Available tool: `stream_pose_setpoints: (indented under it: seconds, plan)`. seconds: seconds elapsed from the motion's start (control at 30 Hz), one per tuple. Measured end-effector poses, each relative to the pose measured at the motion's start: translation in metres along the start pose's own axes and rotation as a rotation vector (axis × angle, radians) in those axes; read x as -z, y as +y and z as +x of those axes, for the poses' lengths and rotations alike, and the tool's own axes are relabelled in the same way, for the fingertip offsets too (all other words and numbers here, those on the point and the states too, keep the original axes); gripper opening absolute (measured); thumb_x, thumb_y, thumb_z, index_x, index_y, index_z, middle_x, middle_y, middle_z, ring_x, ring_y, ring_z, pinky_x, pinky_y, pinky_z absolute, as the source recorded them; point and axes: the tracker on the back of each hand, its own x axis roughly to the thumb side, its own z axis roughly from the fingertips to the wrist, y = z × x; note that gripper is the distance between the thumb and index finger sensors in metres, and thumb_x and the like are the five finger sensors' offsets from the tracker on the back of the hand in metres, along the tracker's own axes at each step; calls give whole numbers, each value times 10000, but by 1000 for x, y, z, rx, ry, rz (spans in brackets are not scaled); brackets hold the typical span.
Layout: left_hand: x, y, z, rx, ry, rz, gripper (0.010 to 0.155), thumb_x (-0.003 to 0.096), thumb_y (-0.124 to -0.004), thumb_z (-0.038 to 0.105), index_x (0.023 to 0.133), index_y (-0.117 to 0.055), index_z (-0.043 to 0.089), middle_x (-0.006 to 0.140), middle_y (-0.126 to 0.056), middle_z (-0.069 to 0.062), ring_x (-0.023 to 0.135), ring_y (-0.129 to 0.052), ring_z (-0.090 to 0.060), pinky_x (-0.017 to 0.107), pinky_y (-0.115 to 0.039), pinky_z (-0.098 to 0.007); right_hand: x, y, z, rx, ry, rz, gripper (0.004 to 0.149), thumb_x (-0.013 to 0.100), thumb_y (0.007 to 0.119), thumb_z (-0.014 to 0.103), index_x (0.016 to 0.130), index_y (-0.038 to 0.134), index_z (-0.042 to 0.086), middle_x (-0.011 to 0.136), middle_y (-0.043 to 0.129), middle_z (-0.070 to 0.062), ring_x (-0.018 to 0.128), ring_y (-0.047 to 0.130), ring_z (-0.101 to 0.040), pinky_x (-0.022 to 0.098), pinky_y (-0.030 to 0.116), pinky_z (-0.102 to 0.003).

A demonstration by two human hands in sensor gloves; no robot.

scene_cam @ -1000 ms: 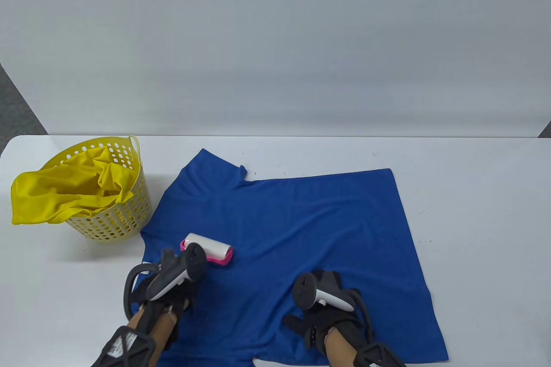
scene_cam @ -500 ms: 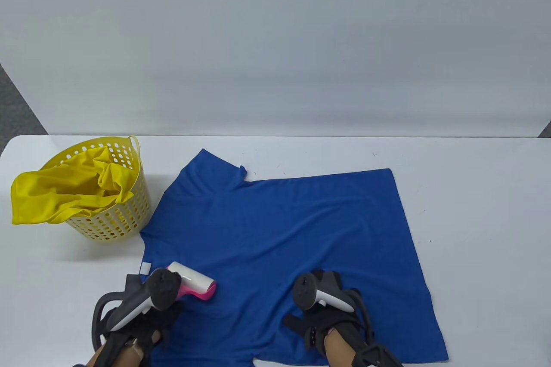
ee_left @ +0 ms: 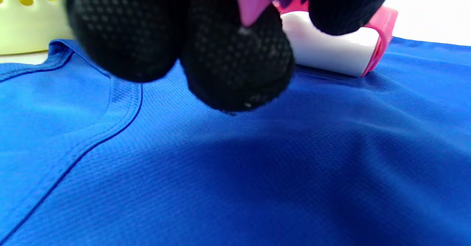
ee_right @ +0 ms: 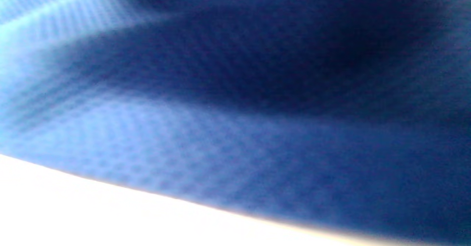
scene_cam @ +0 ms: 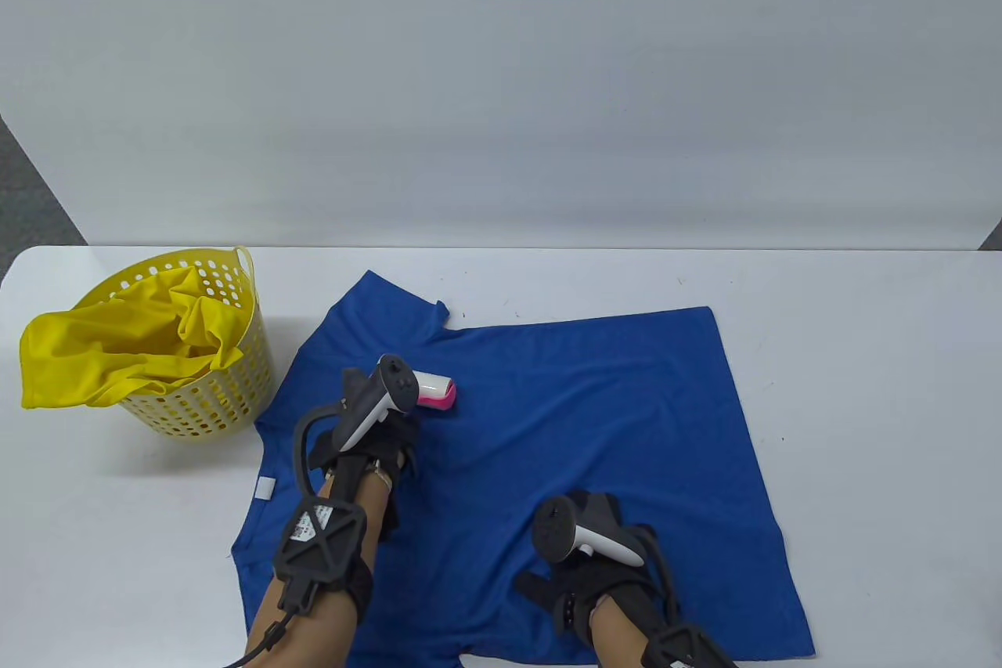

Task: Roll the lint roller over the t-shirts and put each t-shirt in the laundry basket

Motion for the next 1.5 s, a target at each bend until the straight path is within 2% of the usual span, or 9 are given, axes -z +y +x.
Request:
stream_pose_setpoints:
  seconds: [0.2,0.5,0.7,0.83,0.93,1.13,1.2,1.33,1.5]
  plan:
    - [-26,-2,-16,68,-67,-25,701,523,-765,520,1102,-411,344,714,-946,-35,336,-1071,-127,304,-910,-425,0,0,1,-8,5,-7,801,460,455,627,879,-97,226,895,-211,-235,765,-171,-568,431,99,-844]
    - [-111,-26,-99,63,-210,-22,682,504,-799,534,1089,-501,350,676,-987,-46,350,-1107,-168,335,-913,-456,-1,-1,1,-15,14,-17,803,459,458,625,890,-90,226,910,-200,-239,780,-156,-575,445,112,-846]
    - [-143,-39,-117,183,-233,73,673,500,-802,546,1079,-533,334,703,-1013,-24,455,-1120,-223,515,-860,-534,-1,-1,0,-18,19,-21,803,458,459,625,893,-87,227,916,-195,-240,787,-150,-577,452,116,-845]
    - [-143,-47,-121,137,-258,101,678,511,-766,544,1085,-473,333,748,-978,-5,523,-1095,-211,556,-828,-534,-1,-1,0,-16,22,-23,802,457,459,626,894,-86,231,918,-194,-237,790,-149,-575,456,116,-844]
    - [-141,-46,-132,65,-256,156,671,508,-752,554,1085,-478,348,724,-970,8,477,-1074,-182,561,-820,-527,-1,0,-2,-2,15,-36,805,458,465,624,901,-81,231,923,-195,-236,792,-154,-573,455,105,-844]
    - [-130,-25,-190,-165,-38,320,711,529,-701,544,1103,-345,322,821,-895,17,565,-1026,-180,599,-779,-525,-2,0,-3,8,8,-37,801,464,474,617,908,-73,234,928,-192,-233,795,-155,-569,455,97,-841]
    - [-123,-24,-212,-241,80,301,752,533,-689,534,1101,-288,249,816,-872,12,541,-1006,-170,583,-780,-516,-2,0,-4,9,8,-36,802,465,476,616,909,-72,233,928,-191,-235,795,-150,-572,454,96,-843]
    - [-111,-31,-240,-326,210,257,734,541,-672,515,1101,-278,252,865,-842,-3,595,-982,-195,608,-750,-531,-1,0,-4,16,3,-44,803,468,481,615,916,-65,233,933,-187,-237,798,-148,-572,454,95,-842]
    - [-96,-42,-241,-224,277,201,770,561,-624,481,1084,-93,289,991,-710,-23,759,-900,-229,663,-686,-557,-2,0,-4,21,1,-47,804,469,485,614,920,-61,233,936,-185,-235,799,-148,-571,454,92,-841]
